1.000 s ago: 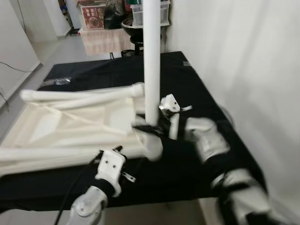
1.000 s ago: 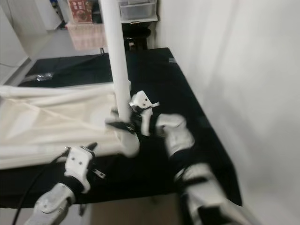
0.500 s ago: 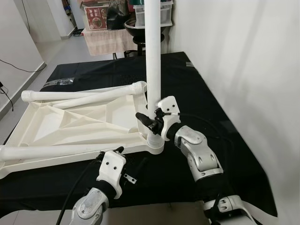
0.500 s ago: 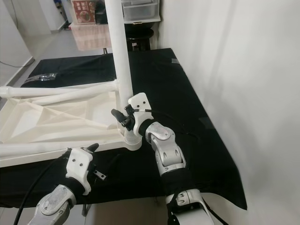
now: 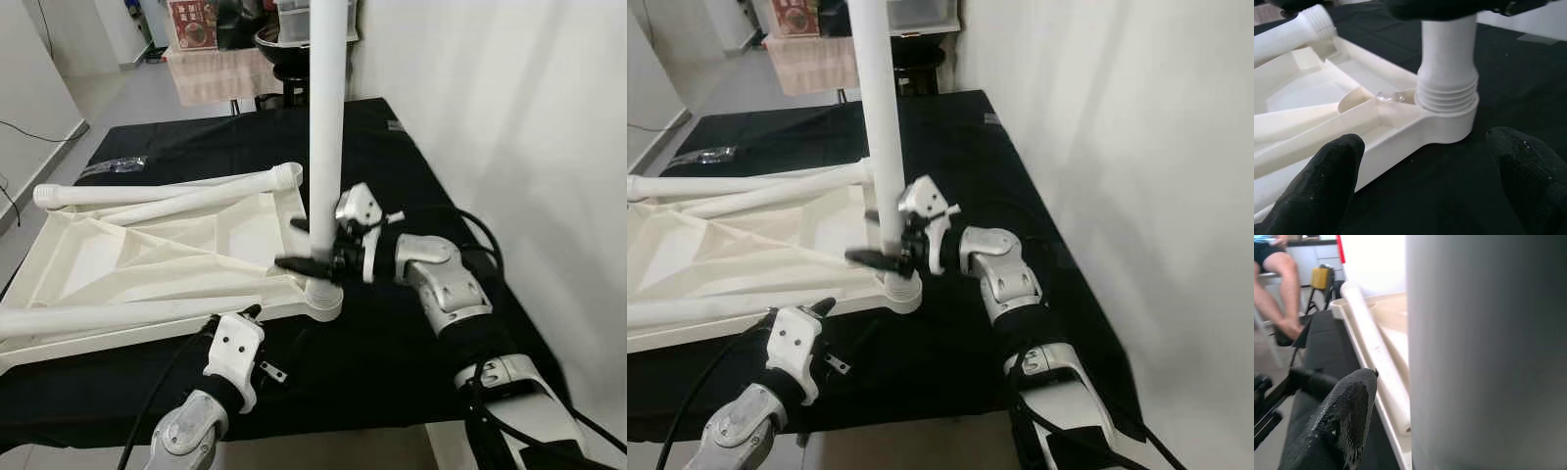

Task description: Building children table

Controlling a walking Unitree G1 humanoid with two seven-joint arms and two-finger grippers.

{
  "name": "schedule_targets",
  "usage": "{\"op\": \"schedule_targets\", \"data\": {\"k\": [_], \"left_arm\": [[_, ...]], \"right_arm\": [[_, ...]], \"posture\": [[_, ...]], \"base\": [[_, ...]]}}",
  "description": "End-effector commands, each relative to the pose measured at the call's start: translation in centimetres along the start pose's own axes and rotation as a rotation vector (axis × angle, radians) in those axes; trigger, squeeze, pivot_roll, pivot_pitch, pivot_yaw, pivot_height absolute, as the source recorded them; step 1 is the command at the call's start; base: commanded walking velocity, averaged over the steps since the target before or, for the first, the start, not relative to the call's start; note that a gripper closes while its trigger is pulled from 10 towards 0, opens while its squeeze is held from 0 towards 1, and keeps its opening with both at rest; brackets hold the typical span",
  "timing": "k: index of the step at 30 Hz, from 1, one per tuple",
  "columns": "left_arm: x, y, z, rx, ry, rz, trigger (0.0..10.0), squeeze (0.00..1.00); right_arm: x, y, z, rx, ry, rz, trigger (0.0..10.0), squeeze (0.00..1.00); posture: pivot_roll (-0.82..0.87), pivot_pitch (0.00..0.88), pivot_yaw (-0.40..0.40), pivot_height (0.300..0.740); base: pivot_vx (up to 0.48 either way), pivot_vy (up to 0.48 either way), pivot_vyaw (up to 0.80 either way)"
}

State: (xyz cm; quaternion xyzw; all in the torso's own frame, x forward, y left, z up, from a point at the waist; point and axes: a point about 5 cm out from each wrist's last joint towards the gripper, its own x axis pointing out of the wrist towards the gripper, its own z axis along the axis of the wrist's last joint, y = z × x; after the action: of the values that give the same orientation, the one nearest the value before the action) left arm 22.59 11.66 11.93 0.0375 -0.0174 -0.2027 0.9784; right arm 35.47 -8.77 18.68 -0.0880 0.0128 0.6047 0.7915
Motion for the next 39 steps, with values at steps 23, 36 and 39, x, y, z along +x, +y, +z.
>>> {"op": "schedule_targets", "data": {"k": [23, 36, 39], "left_arm": [[-1.1, 0.3, -0.1, -0.002, 0.013, 0.033, 10.0, 0.00], [-1.5, 0.7, 0.1, -0.019, 0.011, 0.044, 10.0, 0.00], [-1.1, 0.7, 0.1, -0.012, 0.011, 0.022, 10.0, 0.00]], "right_arm": [[0.3, -1.2, -2.2, 0.080, 0.077, -0.007, 0.0, 0.00], [-0.1, 5.2, -5.5, 0.248, 0.109, -0.691, 0.0, 0.00], [-0.6, 3.7, -5.6, 0.177, 0.135, -0.710, 0.0, 0.00]], "posture": [[0.01, 0.053, 0.037, 0.740], [-0.03, 0.102, 0.057, 0.740], [-0.03, 0.083, 0.045, 0.740]], "base": [[0.000, 0.000, 0.00], [0.000, 0.000, 0.00], [0.000, 0.000, 0.00]]}}
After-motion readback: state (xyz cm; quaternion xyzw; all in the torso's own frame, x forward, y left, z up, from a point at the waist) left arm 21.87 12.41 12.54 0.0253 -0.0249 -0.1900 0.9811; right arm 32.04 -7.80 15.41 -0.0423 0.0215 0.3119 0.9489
